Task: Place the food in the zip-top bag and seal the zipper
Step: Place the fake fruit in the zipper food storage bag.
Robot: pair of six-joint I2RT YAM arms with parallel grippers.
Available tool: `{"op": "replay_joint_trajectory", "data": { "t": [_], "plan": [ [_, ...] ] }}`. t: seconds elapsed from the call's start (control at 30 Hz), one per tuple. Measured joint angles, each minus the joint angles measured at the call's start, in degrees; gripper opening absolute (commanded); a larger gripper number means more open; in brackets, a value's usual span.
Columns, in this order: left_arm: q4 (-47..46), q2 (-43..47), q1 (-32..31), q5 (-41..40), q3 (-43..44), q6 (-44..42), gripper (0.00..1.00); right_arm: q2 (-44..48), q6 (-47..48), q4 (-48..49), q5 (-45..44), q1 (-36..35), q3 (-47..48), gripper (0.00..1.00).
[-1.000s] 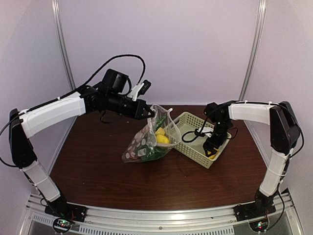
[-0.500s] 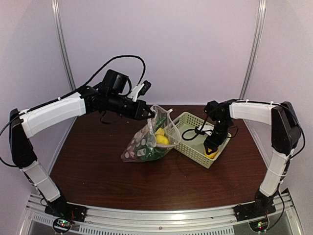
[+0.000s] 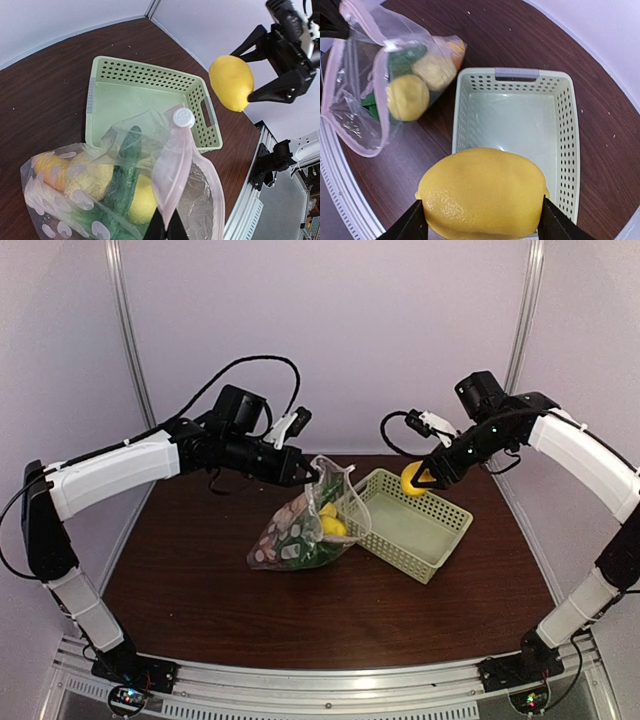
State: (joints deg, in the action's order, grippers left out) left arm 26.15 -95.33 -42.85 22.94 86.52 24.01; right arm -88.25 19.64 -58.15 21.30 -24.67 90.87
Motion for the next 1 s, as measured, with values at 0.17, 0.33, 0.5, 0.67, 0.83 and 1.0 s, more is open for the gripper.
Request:
{"op": "replay_joint_trajectory", "data": {
  "t": [0.17, 0.33, 0.5, 0.67, 0.83, 1.0],
  "plan": [
    [-0.5, -0.9, 0.0, 0.4, 0.0, 0.3, 0.0, 2.9, -1.9, 4.7, 8.4, -2.3, -0.1, 0.64],
    [-0.7, -1.6, 0.0, 0.7, 0.0, 0.7, 0.0, 2.7, -3.0, 9.9, 15.0, -8.7, -0.1, 0.65],
    [-0.8, -1.7, 0.0, 1.5, 0.2, 1.0, 0.0, -0.3, -4.0, 12.7, 20.8, -14.0, 0.0, 0.65],
    [-0.8, -1.7, 0.0, 2.6, 0.2, 1.0, 0.0, -5.5, -4.6, 13.1, 22.7, -15.2, 0.8, 0.65],
    [-0.7, -1.2, 0.0, 4.6, 0.2, 1.0, 0.0, -7.5, -5.0, 14.4, 21.9, -15.2, 0.8, 0.65],
    [-0.5, 0.4, 0.0, 8.0, 0.8, 0.9, 0.0, -7.5, -5.3, 16.3, 19.1, -15.3, 0.8, 0.65]
  ]
}}
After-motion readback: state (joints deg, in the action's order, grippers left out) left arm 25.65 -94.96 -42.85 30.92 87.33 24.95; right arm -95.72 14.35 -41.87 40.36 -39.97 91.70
